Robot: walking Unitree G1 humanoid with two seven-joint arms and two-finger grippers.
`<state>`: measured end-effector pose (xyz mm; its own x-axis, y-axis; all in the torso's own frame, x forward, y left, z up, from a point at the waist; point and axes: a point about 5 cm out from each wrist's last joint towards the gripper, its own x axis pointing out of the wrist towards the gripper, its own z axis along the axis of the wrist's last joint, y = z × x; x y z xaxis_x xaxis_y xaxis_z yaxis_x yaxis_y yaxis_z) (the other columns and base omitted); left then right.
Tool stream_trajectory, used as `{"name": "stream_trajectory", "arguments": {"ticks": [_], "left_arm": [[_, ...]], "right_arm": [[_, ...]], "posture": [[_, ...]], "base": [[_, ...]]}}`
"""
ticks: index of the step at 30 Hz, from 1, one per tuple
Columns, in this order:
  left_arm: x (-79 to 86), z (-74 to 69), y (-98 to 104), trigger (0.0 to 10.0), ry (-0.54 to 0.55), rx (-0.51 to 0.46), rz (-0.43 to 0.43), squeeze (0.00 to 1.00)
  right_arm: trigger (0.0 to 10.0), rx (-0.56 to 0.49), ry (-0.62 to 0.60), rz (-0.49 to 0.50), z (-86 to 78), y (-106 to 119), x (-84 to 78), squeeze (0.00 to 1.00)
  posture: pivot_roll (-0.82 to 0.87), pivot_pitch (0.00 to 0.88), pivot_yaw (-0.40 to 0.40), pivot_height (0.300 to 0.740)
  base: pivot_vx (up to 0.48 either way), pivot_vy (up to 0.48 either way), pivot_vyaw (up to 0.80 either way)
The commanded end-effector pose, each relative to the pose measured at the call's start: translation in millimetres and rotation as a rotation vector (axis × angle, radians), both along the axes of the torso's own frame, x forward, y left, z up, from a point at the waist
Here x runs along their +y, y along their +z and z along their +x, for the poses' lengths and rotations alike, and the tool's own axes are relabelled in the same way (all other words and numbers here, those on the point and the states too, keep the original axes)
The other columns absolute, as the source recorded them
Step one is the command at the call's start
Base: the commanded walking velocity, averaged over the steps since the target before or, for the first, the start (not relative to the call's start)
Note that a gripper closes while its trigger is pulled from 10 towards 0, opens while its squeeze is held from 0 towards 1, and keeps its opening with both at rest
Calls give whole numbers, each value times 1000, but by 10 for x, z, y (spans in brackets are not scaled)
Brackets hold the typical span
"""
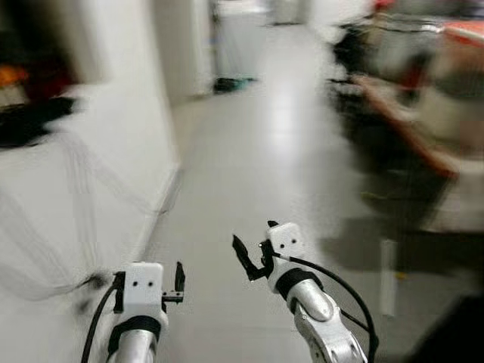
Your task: Building children table
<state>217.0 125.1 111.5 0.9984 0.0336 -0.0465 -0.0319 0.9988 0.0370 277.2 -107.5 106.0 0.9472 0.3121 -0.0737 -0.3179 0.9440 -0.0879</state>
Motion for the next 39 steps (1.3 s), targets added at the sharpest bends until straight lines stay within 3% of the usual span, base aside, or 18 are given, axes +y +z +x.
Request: {"name": "stream_trajectory", "arguments": {"ticks": [1,8,30,39], "left_arm": [[99,-44,-66,10000,50,33,8,0],[101,-42,-71,10000,52,34,8,0],[108,-42,-86,10000,61,39,-2,0],[133,-37,-96,10000,81,44,-26,0]], "right_arm": [[10000,-24,52,38,-2,77,178,0],[10000,-24,56,34,0,74,188,0],[10000,-28,63,27,-3,67,186,0],[10000,-33,107,33,-15,75,234,0]], "posture": [[28,0,24,740],[28,0,24,740],[28,0,22,740],[27,0,23,740]], "base": [[480,0,-800],[480,0,-800],[480,0,0],[0,0,0]]}}
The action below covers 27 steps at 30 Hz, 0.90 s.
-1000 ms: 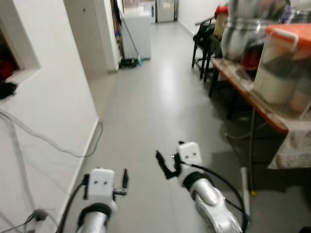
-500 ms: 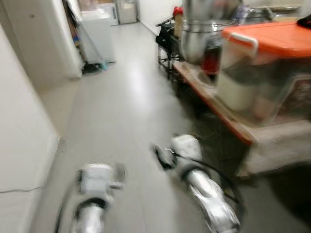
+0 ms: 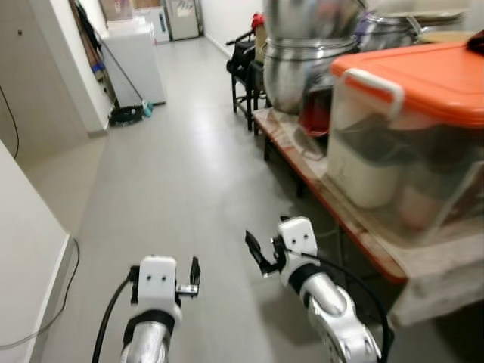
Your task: Building children table
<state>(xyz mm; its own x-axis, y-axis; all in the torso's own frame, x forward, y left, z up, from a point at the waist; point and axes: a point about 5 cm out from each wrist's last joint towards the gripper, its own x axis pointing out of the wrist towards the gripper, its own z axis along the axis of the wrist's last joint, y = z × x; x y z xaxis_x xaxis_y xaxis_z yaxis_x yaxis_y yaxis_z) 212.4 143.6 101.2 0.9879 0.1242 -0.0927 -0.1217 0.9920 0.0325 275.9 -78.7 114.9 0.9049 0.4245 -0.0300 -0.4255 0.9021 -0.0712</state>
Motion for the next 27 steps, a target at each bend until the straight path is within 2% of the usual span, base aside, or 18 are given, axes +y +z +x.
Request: {"name": "stream_trajectory", "arguments": {"ticks": [1,9,20,27], "left_arm": [[-52,10,8,10000,-11,-3,-18,0],[-64,10,14,10000,-20,-8,-16,0],[-69,5,17,10000,-20,-8,-19,0],[-72,0,26,10000,-21,-11,-17,0]], "right_arm": [[10000,2,-13,1,-2,-14,-54,0],[10000,2,-18,-1,-2,-19,-63,0],[10000,6,-14,-3,-3,-20,-63,0],[10000,-8,7,-6,-21,-3,-36,0]], "posture": [[27,0,23,740],[26,0,24,740],[26,0,24,740],[29,0,22,740]], "base": [[0,0,0],[0,0,0],[0,0,-781],[0,0,0]]}}
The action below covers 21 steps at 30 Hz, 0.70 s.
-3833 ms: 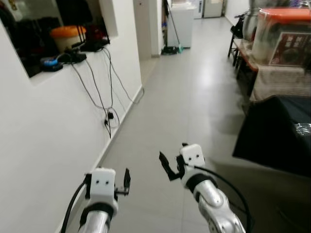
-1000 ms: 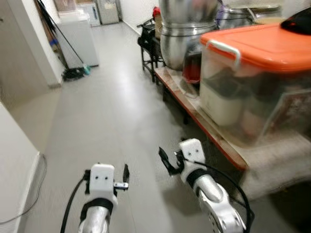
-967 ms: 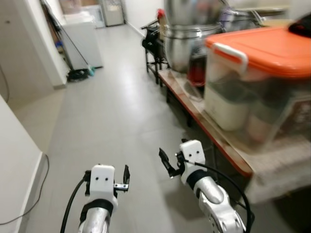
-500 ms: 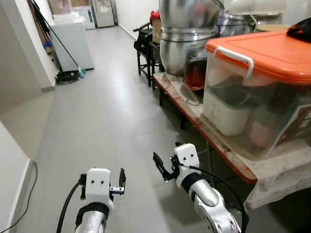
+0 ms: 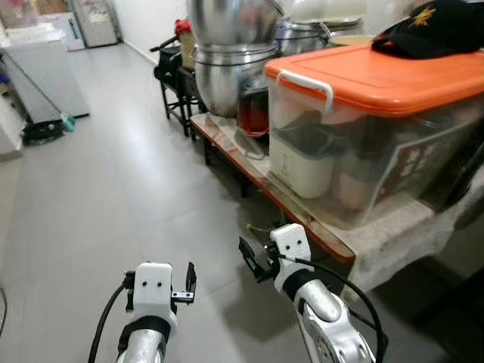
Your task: Building children table
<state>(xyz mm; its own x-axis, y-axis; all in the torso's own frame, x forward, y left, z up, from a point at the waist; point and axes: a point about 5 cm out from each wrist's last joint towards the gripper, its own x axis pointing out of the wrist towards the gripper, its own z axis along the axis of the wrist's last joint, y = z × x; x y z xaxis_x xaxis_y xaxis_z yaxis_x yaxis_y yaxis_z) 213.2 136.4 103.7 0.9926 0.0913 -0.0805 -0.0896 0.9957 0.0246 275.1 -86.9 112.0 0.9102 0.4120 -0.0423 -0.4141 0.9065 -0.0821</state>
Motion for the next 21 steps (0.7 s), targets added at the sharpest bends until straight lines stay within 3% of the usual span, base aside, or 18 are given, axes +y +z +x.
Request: {"name": "stream_trajectory", "arguments": {"ticks": [1,8,18,21], "left_arm": [[0,-9,0,10000,11,2,-10,0],[-17,-8,28,10000,-7,-11,6,0],[-34,-10,28,10000,-18,-11,7,0],[-29,-10,23,10000,-17,-9,8,0]], "right_arm": [[10000,-14,21,9,-13,26,47,0],[10000,-12,24,11,-19,30,59,0],[10000,-21,60,-19,-42,28,108,0],[10000,-36,87,-30,-59,36,144,0]], "posture": [[29,0,22,740],[31,0,25,740],[34,0,24,740],[34,0,24,740]], "base": [[0,0,0],[190,0,0],[356,0,0],[359,0,546]]}}
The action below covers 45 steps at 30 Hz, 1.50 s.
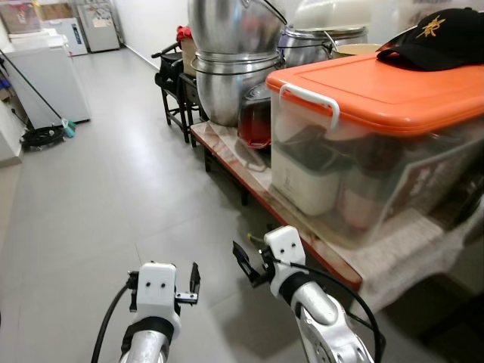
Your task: Building children table
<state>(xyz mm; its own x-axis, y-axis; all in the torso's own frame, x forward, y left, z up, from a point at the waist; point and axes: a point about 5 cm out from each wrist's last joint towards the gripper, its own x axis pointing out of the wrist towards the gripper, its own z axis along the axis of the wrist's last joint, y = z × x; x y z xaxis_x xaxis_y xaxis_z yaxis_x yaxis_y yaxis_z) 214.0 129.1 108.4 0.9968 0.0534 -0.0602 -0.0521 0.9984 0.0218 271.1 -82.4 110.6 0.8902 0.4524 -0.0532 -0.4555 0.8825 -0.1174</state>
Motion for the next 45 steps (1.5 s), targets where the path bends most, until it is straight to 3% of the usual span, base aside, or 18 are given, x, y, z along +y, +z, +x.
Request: {"name": "stream_trajectory", "arguments": {"ticks": [1,9,26,29,33,35,36,37,42,43,44,45], "left_arm": [[44,-17,-24,10000,21,12,9,0],[49,-17,-27,10000,23,15,9,0],[75,-18,-51,10000,49,28,-15,0],[85,-28,-35,10000,57,16,-18,0],[233,-53,15,10000,134,-18,7,0],[424,-58,23,10000,194,-26,39,0],[424,-58,23,10000,194,-26,39,0],[529,-62,18,10000,227,-22,47,0],[712,-78,9,10000,279,-17,75,0],[783,-84,13,10000,293,-19,83,0],[783,-84,13,10000,293,-19,83,0],[819,-86,25,10000,299,-26,88,0]], "right_arm": [[10000,-30,41,7,-19,50,99,0],[10000,-16,26,25,-8,44,76,0],[10000,-18,57,40,-23,44,87,0],[10000,-61,21,73,-9,116,38,0],[10000,-162,-333,15,144,240,-439,0],[10000,-202,-417,-17,191,289,-653,0],[10000,-202,-417,-17,191,289,-653,0],[10000,-223,-464,-53,217,312,-764,0],[10000,-244,-561,-88,266,344,-983,0],[10000,-252,-641,-141,294,345,-1155,0],[10000,-252,-641,-141,294,345,-1155,0],[10000,-261,-702,-168,308,352,-1292,0]], "posture": [[34,0,24,740],[34,0,24,740],[34,0,24,740],[36,0,24,740],[35,0,27,740],[30,0,30,740],[30,0,30,740],[30,0,30,740],[30,0,32,740],[30,0,33,740],[30,0,33,740],[30,0,33,740]], "base": [[356,0,550],[362,0,0],[0,0,0],[0,0,0],[0,0,0],[0,0,0],[0,0,0],[0,0,0],[0,0,0],[0,0,0],[0,0,0],[0,0,0]]}}
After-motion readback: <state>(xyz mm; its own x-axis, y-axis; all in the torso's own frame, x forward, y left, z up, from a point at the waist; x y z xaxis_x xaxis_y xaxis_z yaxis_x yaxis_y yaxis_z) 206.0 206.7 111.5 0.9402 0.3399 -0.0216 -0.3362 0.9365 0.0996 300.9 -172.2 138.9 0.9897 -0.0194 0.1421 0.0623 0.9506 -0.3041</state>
